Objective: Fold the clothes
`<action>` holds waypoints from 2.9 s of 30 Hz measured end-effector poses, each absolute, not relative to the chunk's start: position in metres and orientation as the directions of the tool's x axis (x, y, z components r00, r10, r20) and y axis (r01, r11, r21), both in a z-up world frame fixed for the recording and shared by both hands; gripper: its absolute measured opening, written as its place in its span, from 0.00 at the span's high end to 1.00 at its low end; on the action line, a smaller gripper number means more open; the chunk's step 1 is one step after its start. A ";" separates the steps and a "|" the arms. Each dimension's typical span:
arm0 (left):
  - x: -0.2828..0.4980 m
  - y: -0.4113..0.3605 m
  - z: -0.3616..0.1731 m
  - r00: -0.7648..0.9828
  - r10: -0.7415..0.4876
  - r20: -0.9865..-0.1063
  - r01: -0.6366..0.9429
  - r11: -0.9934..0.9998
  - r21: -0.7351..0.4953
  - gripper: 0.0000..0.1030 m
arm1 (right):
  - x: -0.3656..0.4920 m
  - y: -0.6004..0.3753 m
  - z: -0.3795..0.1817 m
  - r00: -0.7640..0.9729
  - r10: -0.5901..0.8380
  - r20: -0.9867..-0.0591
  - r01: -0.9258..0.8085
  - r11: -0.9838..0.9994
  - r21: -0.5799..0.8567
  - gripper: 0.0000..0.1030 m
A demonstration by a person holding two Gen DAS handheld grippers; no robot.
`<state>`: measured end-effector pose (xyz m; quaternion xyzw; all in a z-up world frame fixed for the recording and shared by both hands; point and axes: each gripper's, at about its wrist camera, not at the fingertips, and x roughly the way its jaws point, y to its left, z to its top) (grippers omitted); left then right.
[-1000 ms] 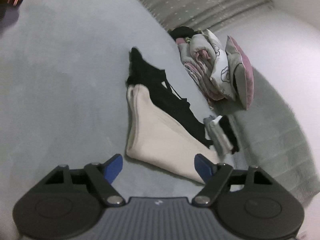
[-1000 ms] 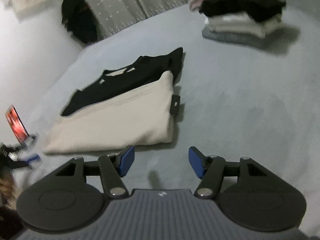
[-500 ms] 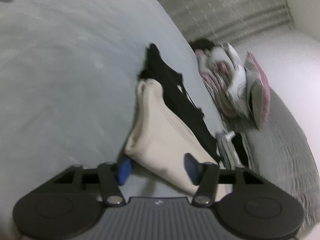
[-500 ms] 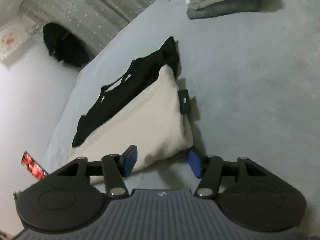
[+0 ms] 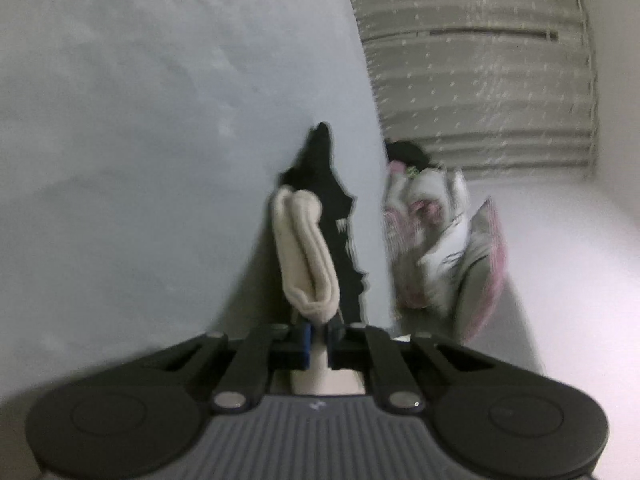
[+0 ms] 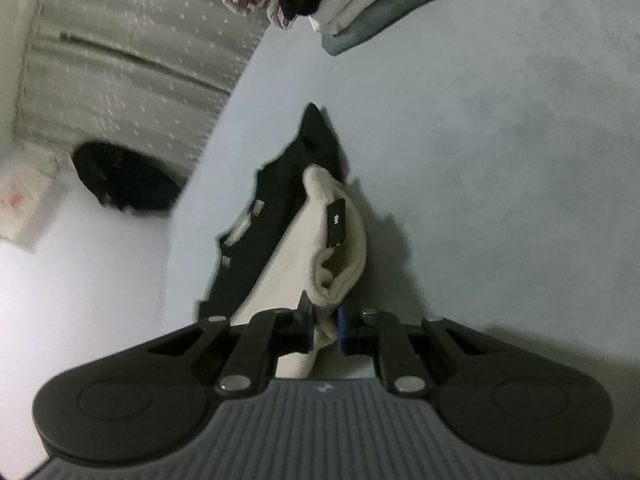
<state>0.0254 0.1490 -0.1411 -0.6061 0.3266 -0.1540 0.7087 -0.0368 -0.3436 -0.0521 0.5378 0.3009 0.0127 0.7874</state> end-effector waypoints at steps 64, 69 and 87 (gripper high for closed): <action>0.203 0.101 -0.092 0.904 -0.254 -0.344 0.139 0.936 -0.324 0.96 | 0.107 -0.306 -0.039 0.938 -0.130 -0.321 0.191 0.967 0.168 0.91; 0.217 0.091 -0.093 0.889 -0.224 -0.398 0.123 0.957 -0.265 0.96 | 0.129 -0.301 -0.046 0.922 -0.160 -0.352 0.212 0.970 0.114 0.91; 0.188 0.111 -0.062 0.769 -0.260 -0.584 -0.026 0.900 -0.434 0.56 | 0.116 -0.321 -0.015 0.812 -0.067 -0.580 0.296 0.903 0.310 0.54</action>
